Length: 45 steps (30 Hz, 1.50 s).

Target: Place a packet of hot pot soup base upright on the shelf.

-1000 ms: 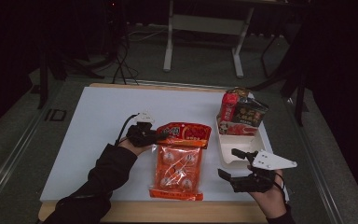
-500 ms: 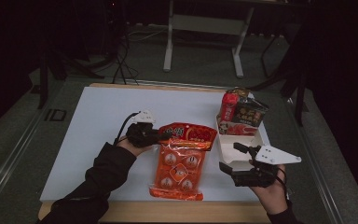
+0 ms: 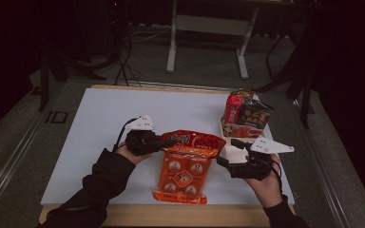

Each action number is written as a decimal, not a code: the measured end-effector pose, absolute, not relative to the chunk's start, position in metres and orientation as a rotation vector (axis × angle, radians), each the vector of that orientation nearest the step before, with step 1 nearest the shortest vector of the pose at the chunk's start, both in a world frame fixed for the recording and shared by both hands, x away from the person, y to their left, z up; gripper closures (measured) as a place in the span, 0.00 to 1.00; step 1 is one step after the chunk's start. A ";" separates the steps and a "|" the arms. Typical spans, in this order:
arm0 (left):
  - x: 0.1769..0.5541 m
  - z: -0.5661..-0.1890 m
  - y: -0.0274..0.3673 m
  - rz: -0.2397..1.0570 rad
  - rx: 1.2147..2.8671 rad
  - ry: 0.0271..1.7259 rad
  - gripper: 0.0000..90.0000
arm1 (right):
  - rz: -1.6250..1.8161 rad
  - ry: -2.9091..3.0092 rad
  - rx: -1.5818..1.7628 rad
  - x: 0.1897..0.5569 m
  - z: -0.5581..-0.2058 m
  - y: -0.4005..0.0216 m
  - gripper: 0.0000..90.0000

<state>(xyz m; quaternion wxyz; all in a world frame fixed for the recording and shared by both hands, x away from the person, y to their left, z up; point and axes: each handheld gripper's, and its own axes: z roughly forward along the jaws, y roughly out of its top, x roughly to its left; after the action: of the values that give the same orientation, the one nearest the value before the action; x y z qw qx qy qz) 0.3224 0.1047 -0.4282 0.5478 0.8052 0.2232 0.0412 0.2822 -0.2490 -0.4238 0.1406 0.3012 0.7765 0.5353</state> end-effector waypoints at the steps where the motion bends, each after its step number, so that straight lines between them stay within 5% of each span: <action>1: 0.321 -0.428 0.105 0.100 1.907 0.525 1.00 | 1.543 2.245 0.865 0.283 -0.424 -0.247 0.16; 11: 0.316 -0.425 0.104 0.100 1.891 0.510 1.00 | 1.538 2.386 0.839 0.302 -0.437 -0.232 0.43; 25: 0.314 -0.426 0.106 0.075 1.879 0.526 1.00 | 1.573 2.508 0.781 0.302 -0.442 -0.222 0.99; 38: 0.300 -0.412 0.119 0.015 1.821 0.458 0.99 | 1.593 2.488 0.667 0.278 -0.410 -0.219 1.00; 45: 0.294 -0.410 0.124 0.063 1.797 0.431 0.87 | 1.589 2.482 0.638 0.271 -0.398 -0.215 1.00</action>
<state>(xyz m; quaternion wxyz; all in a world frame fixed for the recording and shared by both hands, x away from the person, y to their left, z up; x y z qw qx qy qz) 0.2938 0.1243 -0.4104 0.6023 0.7758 0.1862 0.0270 0.2714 -0.2154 -0.3977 0.0630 0.2112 0.8215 0.5259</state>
